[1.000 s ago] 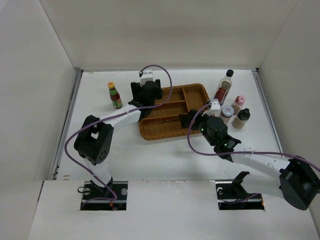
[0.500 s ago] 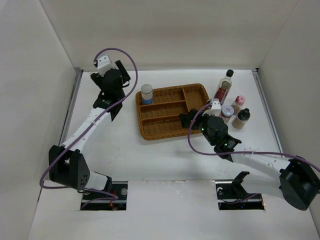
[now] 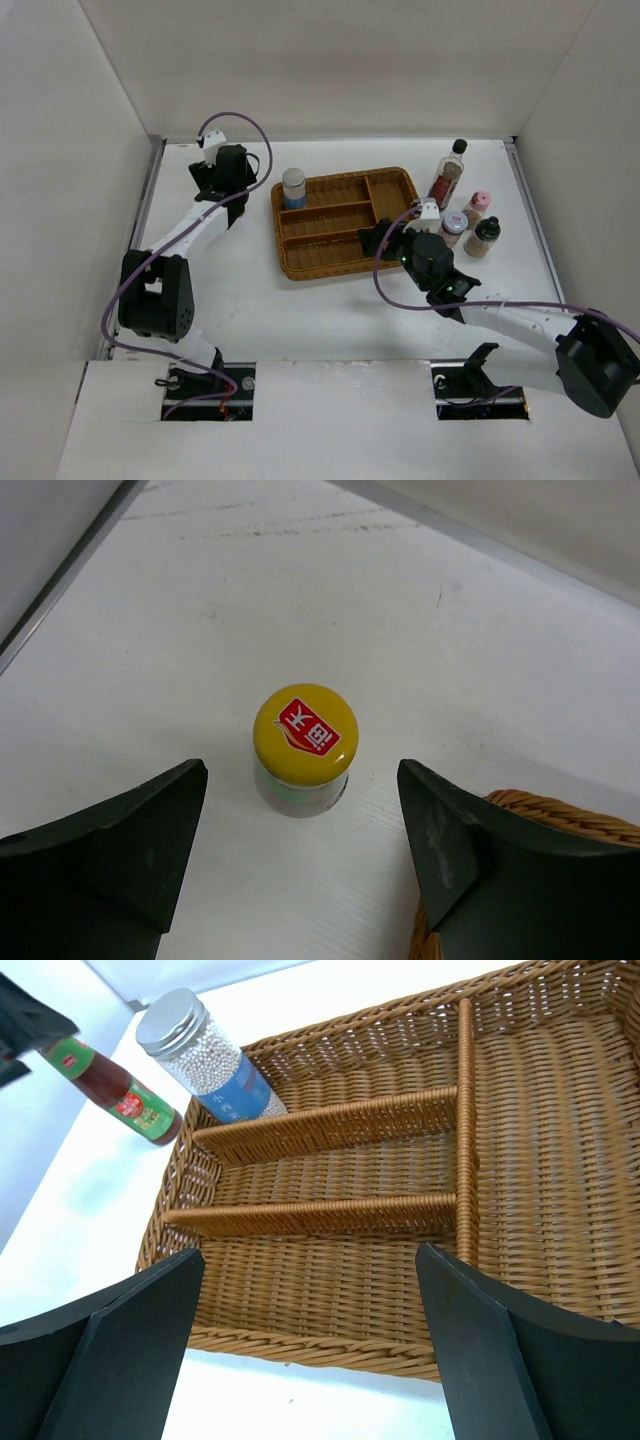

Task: Organize the condiment bottles

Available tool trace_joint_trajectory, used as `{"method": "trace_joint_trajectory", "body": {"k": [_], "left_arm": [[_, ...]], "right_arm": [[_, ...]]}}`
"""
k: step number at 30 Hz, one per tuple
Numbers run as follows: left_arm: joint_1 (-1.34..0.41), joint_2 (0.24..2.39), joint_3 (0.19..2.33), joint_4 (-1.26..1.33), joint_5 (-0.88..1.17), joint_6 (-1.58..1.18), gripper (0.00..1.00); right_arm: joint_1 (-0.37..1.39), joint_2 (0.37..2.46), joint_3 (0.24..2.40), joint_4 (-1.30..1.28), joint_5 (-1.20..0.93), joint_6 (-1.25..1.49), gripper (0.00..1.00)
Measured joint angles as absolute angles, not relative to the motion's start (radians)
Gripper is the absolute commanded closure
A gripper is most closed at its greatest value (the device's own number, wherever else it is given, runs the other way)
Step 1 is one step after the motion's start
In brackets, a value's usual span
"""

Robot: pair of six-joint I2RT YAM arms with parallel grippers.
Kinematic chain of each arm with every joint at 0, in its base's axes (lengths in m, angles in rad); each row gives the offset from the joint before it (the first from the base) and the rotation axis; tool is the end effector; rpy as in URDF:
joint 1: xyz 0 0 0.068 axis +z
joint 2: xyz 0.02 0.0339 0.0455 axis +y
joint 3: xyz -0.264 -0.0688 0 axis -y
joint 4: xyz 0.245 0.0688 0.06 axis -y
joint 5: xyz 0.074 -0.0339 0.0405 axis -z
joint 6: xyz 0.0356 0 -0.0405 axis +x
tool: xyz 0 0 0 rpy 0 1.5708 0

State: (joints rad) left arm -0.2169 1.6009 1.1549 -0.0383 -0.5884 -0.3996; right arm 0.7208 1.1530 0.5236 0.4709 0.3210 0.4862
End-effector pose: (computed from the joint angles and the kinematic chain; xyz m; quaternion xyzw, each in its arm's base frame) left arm 0.3622 -0.0596 0.2776 -0.2240 0.8022 0.0864 0.5467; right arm 0.1973 0.1583 0.2421 0.0151 0.7581 0.2634 0.5964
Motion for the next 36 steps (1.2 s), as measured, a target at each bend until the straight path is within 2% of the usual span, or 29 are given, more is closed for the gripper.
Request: {"method": "trace_joint_trajectory", "body": {"k": [5, 10, 18, 22, 30, 36], "left_arm": [[-0.193, 1.670, 1.206, -0.065, -0.570, -0.399, 0.37], [-0.178, 1.687, 1.229, -0.068, -0.567, -0.399, 0.41], [-0.179, 1.695, 1.264, -0.073, -0.564, -0.397, 0.71], [-0.180, 1.694, 1.264, -0.073, -0.573, -0.390, 0.79], [-0.198, 1.633, 1.258, -0.135, -0.581, -0.389, 0.83], [-0.261, 1.407, 1.156, -0.136, -0.618, -0.389, 0.83]], "right_arm": [[0.721, 1.152, 0.524, 0.472, 0.321, 0.486, 0.06], [0.721, 1.152, 0.524, 0.472, 0.321, 0.486, 0.05], [0.721, 1.168, 0.524, 0.472, 0.321, 0.486, 0.05], [0.721, 1.173, 0.524, 0.472, 0.321, 0.486, 0.05], [0.721, 1.174, 0.524, 0.472, 0.321, 0.486, 0.05], [0.721, 1.174, 0.524, 0.472, 0.321, 0.486, 0.05]]}}
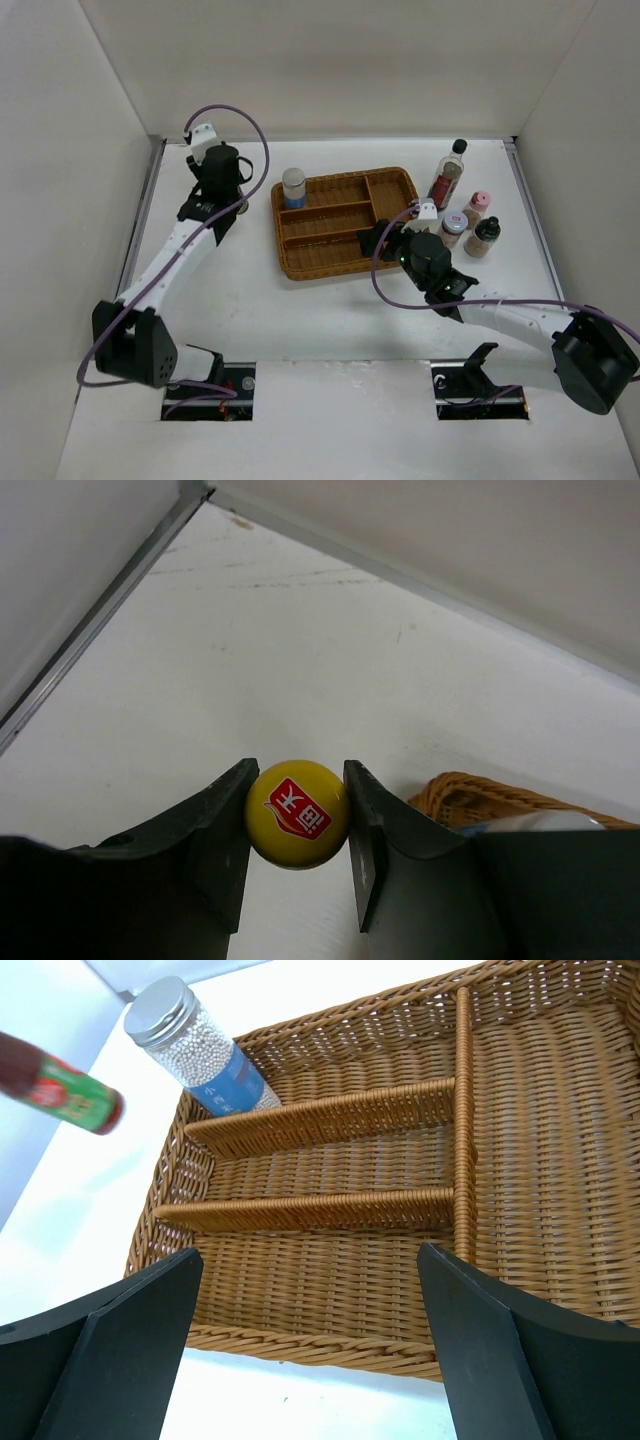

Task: Organize the condiment bottles

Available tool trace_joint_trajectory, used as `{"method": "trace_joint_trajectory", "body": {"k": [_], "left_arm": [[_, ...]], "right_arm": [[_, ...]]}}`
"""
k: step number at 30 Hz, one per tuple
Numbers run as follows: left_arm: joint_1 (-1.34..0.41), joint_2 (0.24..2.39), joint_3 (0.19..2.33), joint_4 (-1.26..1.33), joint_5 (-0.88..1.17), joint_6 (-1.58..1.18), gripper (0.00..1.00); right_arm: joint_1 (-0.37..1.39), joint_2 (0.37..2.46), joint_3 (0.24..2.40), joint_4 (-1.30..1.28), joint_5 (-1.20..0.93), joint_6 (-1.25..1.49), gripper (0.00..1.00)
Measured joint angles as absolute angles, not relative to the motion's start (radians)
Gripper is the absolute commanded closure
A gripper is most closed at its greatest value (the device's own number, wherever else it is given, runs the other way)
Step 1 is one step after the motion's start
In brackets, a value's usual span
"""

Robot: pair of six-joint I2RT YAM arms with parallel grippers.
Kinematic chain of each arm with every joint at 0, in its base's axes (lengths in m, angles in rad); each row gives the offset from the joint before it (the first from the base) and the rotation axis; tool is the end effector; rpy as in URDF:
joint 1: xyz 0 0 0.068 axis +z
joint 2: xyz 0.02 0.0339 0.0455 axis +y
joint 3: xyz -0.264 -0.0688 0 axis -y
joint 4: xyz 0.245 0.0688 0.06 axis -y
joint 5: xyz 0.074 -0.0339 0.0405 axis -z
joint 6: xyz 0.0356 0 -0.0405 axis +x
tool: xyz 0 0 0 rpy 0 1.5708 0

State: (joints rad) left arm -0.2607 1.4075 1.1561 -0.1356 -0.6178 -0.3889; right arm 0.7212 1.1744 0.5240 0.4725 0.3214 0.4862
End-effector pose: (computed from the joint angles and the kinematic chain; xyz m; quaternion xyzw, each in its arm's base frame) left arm 0.3190 -0.0638 0.3323 -0.2199 0.7781 0.0695 0.5842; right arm 0.1993 0.1602 0.2374 0.0132 0.7641 0.2584 0.5910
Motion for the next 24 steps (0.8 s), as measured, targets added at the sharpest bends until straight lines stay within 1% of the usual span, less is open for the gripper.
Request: {"method": "trace_joint_trajectory", "body": {"k": [5, 8, 16, 24], "left_arm": [[-0.348, 1.245, 1.097, -0.108, -0.646, -0.389, 0.83], [-0.414, 1.208, 1.073, -0.101, -0.651, -0.389, 0.82], [-0.578, 1.261, 1.062, -0.094, -0.644, -0.392, 0.82], [-0.623, 1.367, 1.088, -0.079, -0.636, -0.388, 0.82]], "right_arm": [[0.721, 1.174, 0.524, 0.472, 0.321, 0.486, 0.04], [0.721, 1.174, 0.524, 0.472, 0.321, 0.486, 0.04], [0.721, 1.174, 0.524, 0.473, 0.321, 0.486, 0.04], [0.721, 1.174, 0.524, 0.475, 0.321, 0.486, 0.03]]}}
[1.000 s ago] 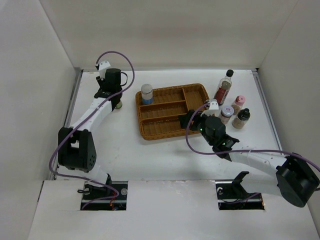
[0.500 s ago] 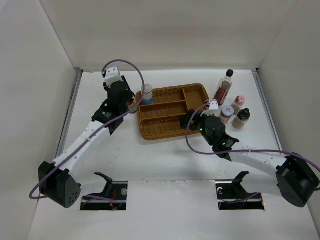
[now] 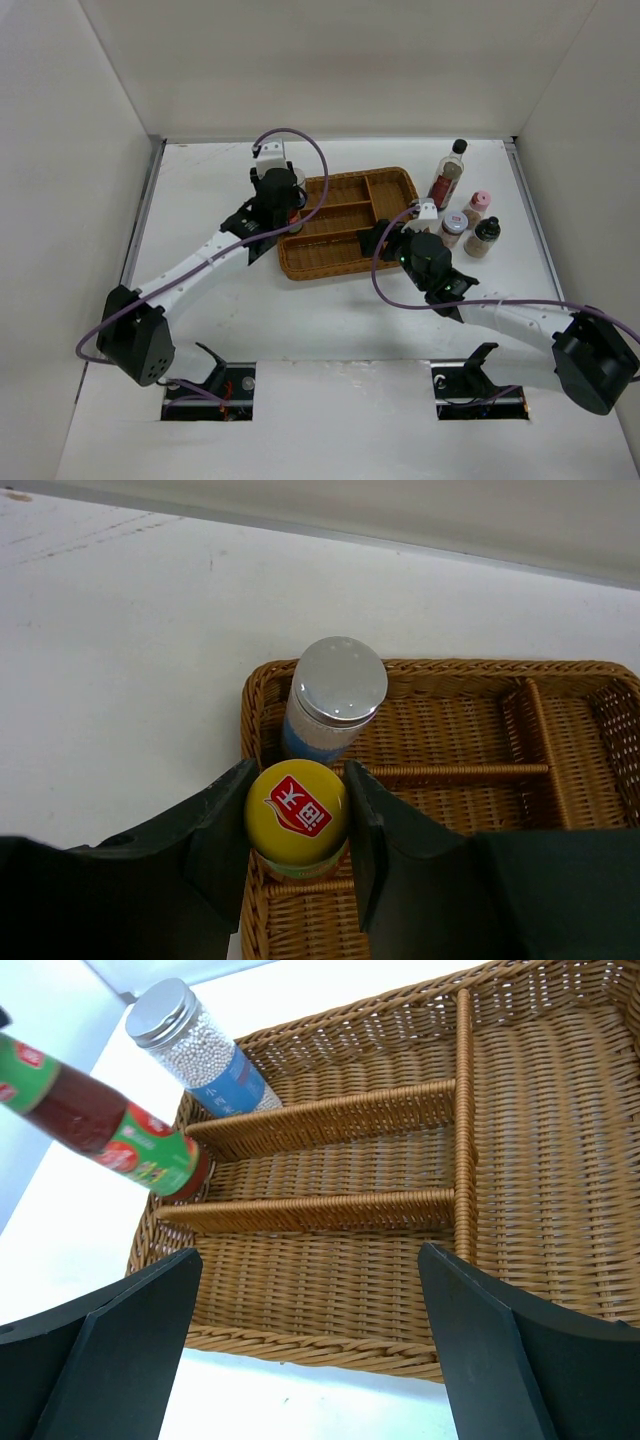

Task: Organize the condiment bottles

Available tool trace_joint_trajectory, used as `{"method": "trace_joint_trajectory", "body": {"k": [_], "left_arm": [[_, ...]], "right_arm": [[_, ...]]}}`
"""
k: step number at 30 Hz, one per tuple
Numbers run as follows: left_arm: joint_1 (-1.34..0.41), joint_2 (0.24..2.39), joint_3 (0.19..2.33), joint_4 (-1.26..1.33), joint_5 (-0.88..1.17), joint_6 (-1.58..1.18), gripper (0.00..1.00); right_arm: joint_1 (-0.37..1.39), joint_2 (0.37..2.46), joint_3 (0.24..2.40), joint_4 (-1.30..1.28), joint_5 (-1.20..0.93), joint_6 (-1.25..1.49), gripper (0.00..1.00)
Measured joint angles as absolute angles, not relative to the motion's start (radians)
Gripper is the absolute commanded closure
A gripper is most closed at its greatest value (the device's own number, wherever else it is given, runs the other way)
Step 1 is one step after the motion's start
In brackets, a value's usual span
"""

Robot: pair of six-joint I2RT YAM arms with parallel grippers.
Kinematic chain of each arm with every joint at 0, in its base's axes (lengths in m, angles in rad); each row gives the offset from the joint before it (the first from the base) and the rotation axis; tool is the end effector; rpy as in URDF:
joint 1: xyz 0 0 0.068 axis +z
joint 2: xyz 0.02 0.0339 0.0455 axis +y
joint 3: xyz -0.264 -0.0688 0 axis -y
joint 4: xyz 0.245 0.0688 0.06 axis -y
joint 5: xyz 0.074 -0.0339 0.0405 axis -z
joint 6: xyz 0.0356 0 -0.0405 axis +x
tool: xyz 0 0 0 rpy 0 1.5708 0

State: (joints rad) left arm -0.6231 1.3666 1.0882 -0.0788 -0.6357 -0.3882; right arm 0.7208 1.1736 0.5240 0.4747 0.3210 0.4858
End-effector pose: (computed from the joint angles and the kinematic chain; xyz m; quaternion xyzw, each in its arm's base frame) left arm 0.2679 -0.1665 0.3265 -0.0855 0.7958 -0.0378 0.5982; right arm 0.1993 0.1601 0.2378 0.0133 0.7631 0.2591 0.5919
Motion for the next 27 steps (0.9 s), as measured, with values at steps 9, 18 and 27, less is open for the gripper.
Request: {"method": "trace_joint_trajectory", "body": {"k": [9, 18, 27], "left_arm": [[-0.636, 1.467, 1.088, -0.003, -0.627, -0.358, 0.78], [-0.654, 1.527, 1.053, 0.065, -0.628, -0.347, 0.62], [-0.665, 1.526, 1.007, 0.148, -0.651, -0.349, 0.23]], "right_arm": [[0.721, 1.172, 0.524, 0.480, 0.321, 0.486, 0.03], [0.721, 1.171, 0.524, 0.480, 0.321, 0.486, 0.05], [0.721, 1.122, 0.517, 0.481, 0.327, 0.486, 0.12]]}}
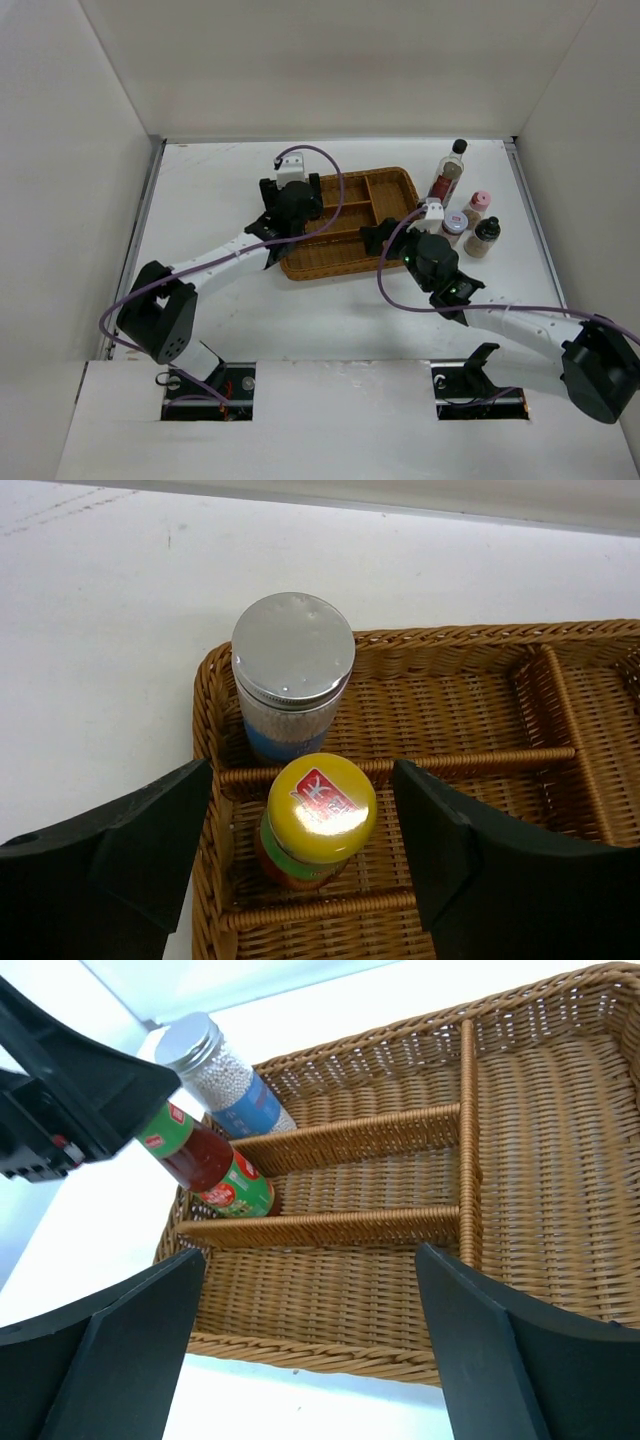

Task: Organize the condiment bottles

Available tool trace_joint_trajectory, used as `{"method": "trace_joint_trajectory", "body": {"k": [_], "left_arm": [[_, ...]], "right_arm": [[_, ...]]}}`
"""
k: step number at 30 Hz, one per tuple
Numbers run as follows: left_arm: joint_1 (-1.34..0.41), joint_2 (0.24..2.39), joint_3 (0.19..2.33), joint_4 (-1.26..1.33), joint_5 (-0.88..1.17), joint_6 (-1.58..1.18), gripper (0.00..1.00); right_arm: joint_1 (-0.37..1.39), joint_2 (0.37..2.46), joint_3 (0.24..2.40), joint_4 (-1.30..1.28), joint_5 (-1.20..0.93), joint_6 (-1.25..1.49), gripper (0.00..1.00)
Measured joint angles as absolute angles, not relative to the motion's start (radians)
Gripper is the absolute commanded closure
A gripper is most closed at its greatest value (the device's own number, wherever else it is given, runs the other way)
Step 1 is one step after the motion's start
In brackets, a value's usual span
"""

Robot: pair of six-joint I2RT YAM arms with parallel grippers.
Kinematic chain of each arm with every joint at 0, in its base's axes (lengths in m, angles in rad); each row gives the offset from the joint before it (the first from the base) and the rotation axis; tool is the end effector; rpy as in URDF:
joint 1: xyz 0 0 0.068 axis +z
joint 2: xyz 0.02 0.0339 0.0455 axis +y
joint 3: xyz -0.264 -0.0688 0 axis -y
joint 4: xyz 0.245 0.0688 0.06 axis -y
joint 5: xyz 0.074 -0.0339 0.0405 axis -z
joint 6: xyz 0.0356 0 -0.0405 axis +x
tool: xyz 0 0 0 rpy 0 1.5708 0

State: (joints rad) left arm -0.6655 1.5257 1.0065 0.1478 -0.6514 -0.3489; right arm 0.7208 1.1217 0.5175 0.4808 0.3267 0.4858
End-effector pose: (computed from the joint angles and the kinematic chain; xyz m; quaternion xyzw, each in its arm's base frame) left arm 0.2854 -0.1966 0.2706 -0.0550 0.8008 -0.0288 0.5957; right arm 0.1939 0.1551 0.2483 0.0203 0.7469 0.2703 0.6071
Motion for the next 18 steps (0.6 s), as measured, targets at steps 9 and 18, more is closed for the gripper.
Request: {"method": "trace_joint_trajectory", "body": {"k": [9, 18], "left_arm": [[-0.706, 1.375, 0.976, 0.159, -0.672, -0.348, 0.00], [-0.740, 0.974, 0.684, 0.294, -0.744, -0.364, 0.00]], "right_arm": [[0.721, 1.110, 0.508, 0.483, 0.333, 0.480, 0.74], [0.721, 1.100, 0.508, 0.480, 0.333, 0.479, 0.83]]}}
